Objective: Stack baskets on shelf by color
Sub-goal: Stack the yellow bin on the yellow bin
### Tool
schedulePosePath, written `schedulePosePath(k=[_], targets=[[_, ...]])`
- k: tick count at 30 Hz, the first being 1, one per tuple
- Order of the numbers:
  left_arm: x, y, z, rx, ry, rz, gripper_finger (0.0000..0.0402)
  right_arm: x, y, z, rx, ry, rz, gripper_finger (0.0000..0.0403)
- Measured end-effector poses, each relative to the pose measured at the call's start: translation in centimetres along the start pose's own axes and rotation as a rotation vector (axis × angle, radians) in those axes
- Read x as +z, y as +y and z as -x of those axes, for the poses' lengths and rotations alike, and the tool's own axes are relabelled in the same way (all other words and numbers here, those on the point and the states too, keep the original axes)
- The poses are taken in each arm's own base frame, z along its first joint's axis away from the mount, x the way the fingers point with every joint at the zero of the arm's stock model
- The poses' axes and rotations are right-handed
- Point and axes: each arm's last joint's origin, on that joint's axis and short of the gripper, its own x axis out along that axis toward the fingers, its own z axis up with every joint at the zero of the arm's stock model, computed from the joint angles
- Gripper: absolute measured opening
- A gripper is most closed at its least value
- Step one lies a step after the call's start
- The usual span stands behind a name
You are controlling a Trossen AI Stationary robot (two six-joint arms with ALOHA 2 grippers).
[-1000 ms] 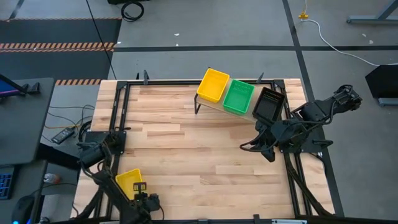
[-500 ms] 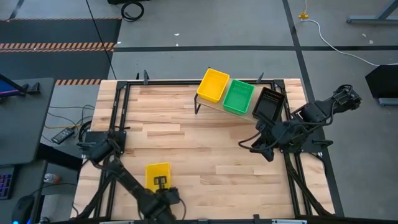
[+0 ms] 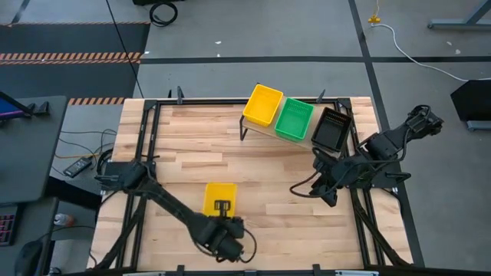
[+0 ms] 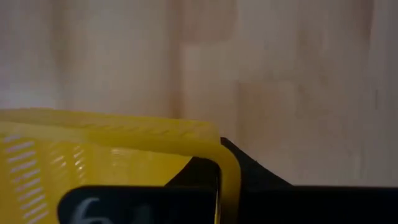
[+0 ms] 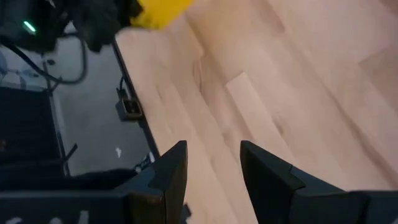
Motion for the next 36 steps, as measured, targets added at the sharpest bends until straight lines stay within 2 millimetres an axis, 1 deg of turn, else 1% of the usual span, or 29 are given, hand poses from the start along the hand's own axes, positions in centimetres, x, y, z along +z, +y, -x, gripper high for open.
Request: schedulePosePath(k=[5,10,13,18,21,27,31,36], targets=[[3.0,3.3,3.4,0.083,-0.046,-0.108,0.0004,-0.5,0.0,0.0,-0.007,0.027,-0.025,0.0154],[5.8,7.2,6.5,0.132,-0.101,-0.173,0.0004,-0.9,-0.1,0.1,-0.039,0.021,-0.004,0.0154],[7.2,10.1,8.0,0.162,-0.132,-0.218,0.0004,-1.2,-0.4,0.2,-0.079,0.038,0.034,0.0154],[9.2,16.3,9.6,0.190,-0.163,-0.223,0.0004,-1.8,-1.0,0.3,-0.147,0.068,0.070,0.0154],[9.9,20.0,9.9,0.198,-0.169,-0.236,0.0004,-1.9,-1.0,0.4,-0.165,0.032,0.086,0.0154],[10.4,26.3,9.1,0.232,-0.171,-0.320,0.0004,-2.0,-0.9,0.5,-0.186,-0.037,0.126,0.0154],[10.3,29.6,8.5,0.272,-0.155,-0.338,0.0004,-2.1,-0.9,0.5,-0.202,-0.063,0.151,0.0154],[10.3,33.0,8.0,0.300,-0.175,-0.347,0.0004,-1.9,-1.0,0.5,-0.239,-0.119,0.174,0.0154]])
